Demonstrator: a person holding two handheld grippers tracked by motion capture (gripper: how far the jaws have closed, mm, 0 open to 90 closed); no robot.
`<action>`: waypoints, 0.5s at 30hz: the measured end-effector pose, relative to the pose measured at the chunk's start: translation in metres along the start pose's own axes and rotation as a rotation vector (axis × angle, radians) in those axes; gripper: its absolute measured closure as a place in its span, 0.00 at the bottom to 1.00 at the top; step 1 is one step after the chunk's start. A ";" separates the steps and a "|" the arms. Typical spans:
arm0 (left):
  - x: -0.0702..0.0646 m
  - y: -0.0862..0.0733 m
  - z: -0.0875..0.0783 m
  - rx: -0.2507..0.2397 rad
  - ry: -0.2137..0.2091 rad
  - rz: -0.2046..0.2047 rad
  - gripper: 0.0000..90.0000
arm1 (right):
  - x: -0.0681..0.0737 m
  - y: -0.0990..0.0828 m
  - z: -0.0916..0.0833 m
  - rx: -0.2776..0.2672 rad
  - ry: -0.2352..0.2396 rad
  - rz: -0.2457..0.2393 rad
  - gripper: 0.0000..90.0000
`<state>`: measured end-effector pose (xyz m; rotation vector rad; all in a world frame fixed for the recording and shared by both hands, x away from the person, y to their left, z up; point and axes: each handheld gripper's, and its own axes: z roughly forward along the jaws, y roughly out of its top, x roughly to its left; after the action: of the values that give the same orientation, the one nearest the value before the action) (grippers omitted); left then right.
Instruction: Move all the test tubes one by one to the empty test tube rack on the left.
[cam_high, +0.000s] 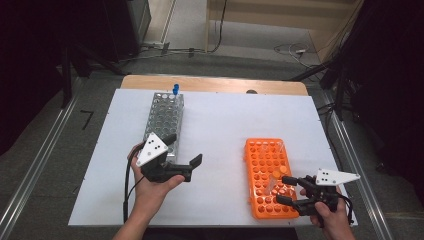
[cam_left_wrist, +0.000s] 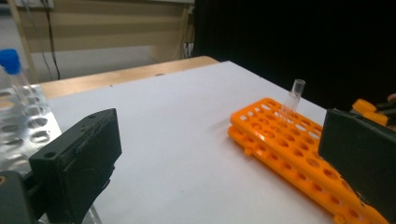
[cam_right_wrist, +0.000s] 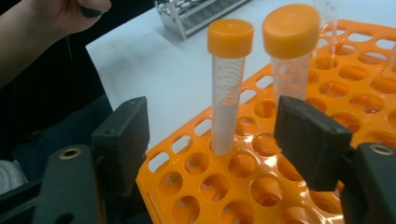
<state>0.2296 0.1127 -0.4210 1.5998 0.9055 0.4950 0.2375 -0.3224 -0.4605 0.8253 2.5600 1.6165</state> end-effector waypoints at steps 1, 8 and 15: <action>-0.002 -0.002 0.001 0.001 -0.005 -0.002 0.00 | 0.001 0.000 0.002 0.008 0.001 0.002 0.30; -0.011 -0.008 0.004 0.017 -0.031 0.003 0.00 | 0.004 0.000 0.010 0.034 0.004 -0.001 0.37; -0.017 -0.013 0.010 0.033 -0.055 0.004 0.00 | 0.005 0.000 0.016 0.055 -0.004 -0.012 0.43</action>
<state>0.2230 0.0941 -0.4328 1.6382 0.8734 0.4390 0.2374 -0.3071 -0.4667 0.8138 2.6121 1.5466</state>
